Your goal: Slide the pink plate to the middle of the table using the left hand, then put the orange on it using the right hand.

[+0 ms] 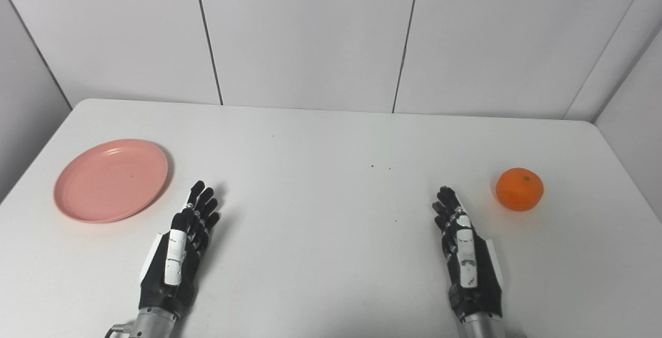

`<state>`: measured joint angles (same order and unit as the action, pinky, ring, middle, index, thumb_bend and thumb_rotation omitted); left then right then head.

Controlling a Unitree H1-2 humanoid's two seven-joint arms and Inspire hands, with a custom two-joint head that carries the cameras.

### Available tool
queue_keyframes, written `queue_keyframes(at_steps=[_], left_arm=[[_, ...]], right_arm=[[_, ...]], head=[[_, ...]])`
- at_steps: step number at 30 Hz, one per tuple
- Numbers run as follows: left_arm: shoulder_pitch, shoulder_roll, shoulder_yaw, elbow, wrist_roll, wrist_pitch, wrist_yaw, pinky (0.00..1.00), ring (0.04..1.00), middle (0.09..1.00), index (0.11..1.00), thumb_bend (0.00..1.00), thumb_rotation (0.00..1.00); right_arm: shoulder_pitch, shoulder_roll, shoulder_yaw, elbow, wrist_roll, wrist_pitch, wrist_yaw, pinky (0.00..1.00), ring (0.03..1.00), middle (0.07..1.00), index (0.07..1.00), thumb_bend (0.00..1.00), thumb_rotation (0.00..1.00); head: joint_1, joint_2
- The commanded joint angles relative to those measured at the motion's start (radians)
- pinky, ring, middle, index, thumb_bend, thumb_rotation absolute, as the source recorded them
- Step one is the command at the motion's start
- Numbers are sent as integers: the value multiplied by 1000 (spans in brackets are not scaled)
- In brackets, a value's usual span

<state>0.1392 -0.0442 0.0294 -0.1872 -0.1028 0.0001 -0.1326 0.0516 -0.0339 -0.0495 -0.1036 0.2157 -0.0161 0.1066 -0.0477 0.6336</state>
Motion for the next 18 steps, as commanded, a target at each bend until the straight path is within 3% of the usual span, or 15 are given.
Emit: queue_keyframes(at_steps=[1,18], left_arm=[[49,40,0,36,10,-9,-2,1000,1000,1000,1000,847,972],[30,-25,-56,169,86,-122,52,1000,1000,1000,1000,820,956]], right_arm=[[25,5,3,57,13,-20,15,999,953,948,915,862,975],[-1,-66,-53,215,87,-124,101,1000,969,964,935,840,998]], head=[[11,-6],[211,-112]])
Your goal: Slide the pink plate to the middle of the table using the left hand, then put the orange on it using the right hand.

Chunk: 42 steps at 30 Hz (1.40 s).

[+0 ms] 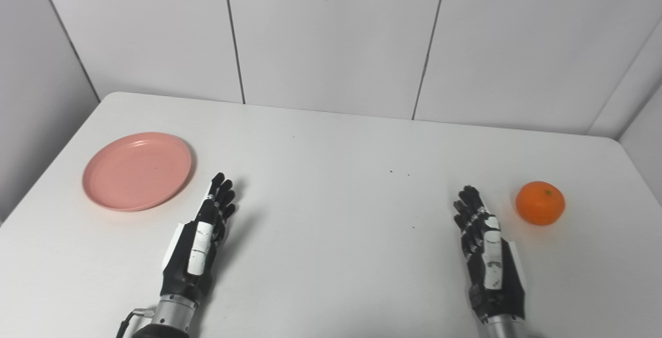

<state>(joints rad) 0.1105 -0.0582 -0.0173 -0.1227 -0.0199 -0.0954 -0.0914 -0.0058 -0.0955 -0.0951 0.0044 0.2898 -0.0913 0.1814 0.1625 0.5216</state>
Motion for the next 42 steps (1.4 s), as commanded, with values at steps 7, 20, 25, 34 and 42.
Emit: queue_keyframes(at_steps=[7,20,25,34,42], left_arm=[[40,-23,-32,159,43,-58,50,1000,992,999,1000,867,958],[19,-25,-42,225,59,-91,73,1000,989,997,1000,806,980],[17,-12,-30,228,25,-102,57,1000,991,998,1000,819,980],[-11,-1,-10,120,-87,-62,22,959,921,922,956,899,951],[-82,36,15,47,-171,2,11,890,869,884,924,949,967]], right_arm=[[38,-25,-24,170,34,-79,53,1000,973,967,943,840,996],[16,-36,-31,240,44,-116,94,1000,1000,992,977,823,1000],[14,-23,-24,245,33,-115,86,1000,997,985,965,841,1000],[19,-18,-23,239,37,-107,85,1000,982,975,953,827,991],[21,-11,-20,237,37,-109,85,1000,990,980,959,830,991]], head=[[55,-36],[82,-73],[43,-88],[43,-100],[43,-105]])
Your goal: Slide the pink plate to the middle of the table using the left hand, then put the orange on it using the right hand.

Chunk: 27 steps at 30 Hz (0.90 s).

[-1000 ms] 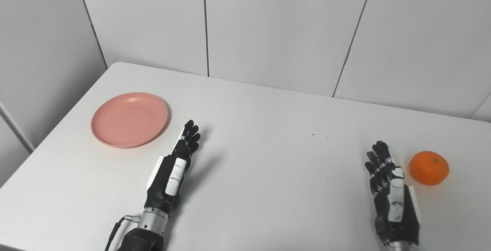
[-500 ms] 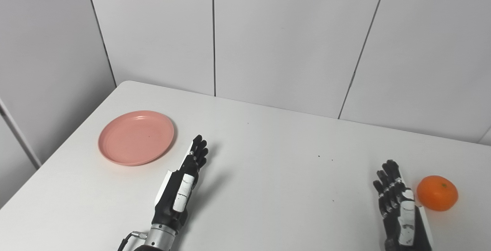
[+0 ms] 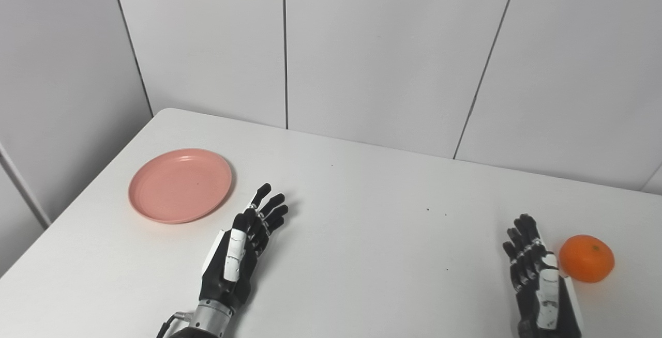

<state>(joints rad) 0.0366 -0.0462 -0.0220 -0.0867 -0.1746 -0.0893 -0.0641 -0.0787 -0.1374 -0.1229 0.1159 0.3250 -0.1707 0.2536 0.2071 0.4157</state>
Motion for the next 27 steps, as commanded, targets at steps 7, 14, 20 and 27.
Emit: queue_keyframes(at_steps=[7,14,20,27], left_arm=[[-108,75,65,-75,-47,60,-12,725,745,779,820,960,981],[-226,143,108,-148,-101,148,-25,702,743,774,764,987,980],[-301,212,140,-132,-100,140,-38,662,729,770,747,993,1000],[-381,297,193,-87,-130,117,-75,656,724,759,742,983,1000]], right_arm=[[91,38,13,126,-2,-35,12,1000,990,982,965,819,1000],[100,44,6,113,4,-30,11,1000,983,972,948,829,984],[104,45,5,105,4,-22,10,1000,980,968,940,819,981],[104,44,6,104,0,-22,9,1000,978,972,946,820,982]], head=[[-7,-6],[-9,2],[-10,4],[-8,2]])
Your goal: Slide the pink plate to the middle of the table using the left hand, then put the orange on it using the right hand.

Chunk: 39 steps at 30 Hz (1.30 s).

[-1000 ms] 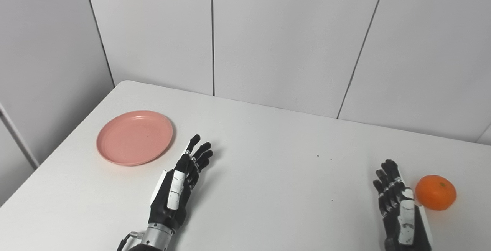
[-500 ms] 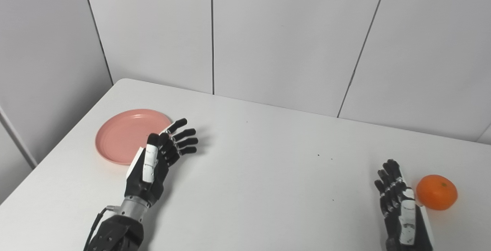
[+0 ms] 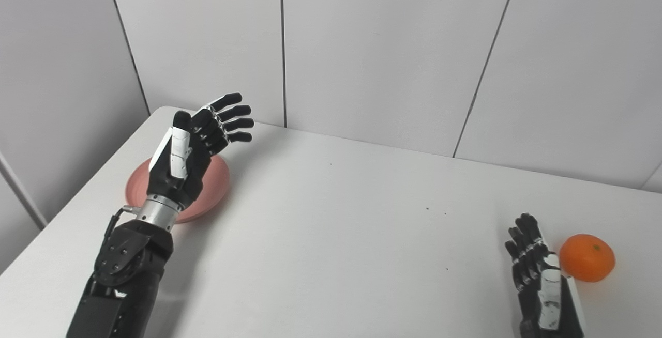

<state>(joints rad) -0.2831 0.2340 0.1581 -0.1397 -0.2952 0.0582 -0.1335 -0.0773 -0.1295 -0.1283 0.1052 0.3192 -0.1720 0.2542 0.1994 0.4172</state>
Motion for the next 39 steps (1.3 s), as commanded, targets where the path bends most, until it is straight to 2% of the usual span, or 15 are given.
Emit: queue_keyframes(at_steps=[1,5,10,16,18,26,29,35,39], left_arm=[[-73,26,23,-45,-15,-14,2,655,724,759,742,982,1000],[-101,63,58,-71,-15,24,18,636,722,753,731,988,1000],[-120,101,95,-64,-58,70,7,664,750,807,774,1000,1000],[-154,150,148,20,-110,109,0,654,738,798,784,1000,1000],[-164,165,160,51,-104,105,4,639,731,807,793,1000,1000],[-195,233,199,186,-103,82,-20,684,774,819,785,1000,1000],[-205,243,210,232,-96,72,-16,673,768,803,778,1000,1000],[-223,274,219,368,-88,10,-41,696,779,811,793,1000,1000],[-232,278,220,422,-74,6,-23,711,783,814,802,1000,1000]], right_arm=[[103,36,10,115,6,-20,8,1000,978,971,945,820,981],[103,34,10,115,5,-20,11,1000,981,973,944,819,984],[102,30,10,120,4,-25,15,1000,982,976,954,812,995],[97,24,8,134,5,-25,17,1000,984,978,961,819,990],[96,22,7,137,5,-24,18,1000,983,979,960,822,989],[95,21,7,138,4,-21,18,1000,984,979,960,823,988],[95,20,9,139,5,-21,20,1000,988,984,969,813,997],[94,20,9,143,1,-25,20,1000,990,984,971,815,999],[93,21,8,143,2,-25,20,1000,990,985,972,819,993]], head=[[0,2],[2,2],[5,0],[6,-3],[8,-3],[11,-4],[9,-5],[10,-5],[8,-6]])
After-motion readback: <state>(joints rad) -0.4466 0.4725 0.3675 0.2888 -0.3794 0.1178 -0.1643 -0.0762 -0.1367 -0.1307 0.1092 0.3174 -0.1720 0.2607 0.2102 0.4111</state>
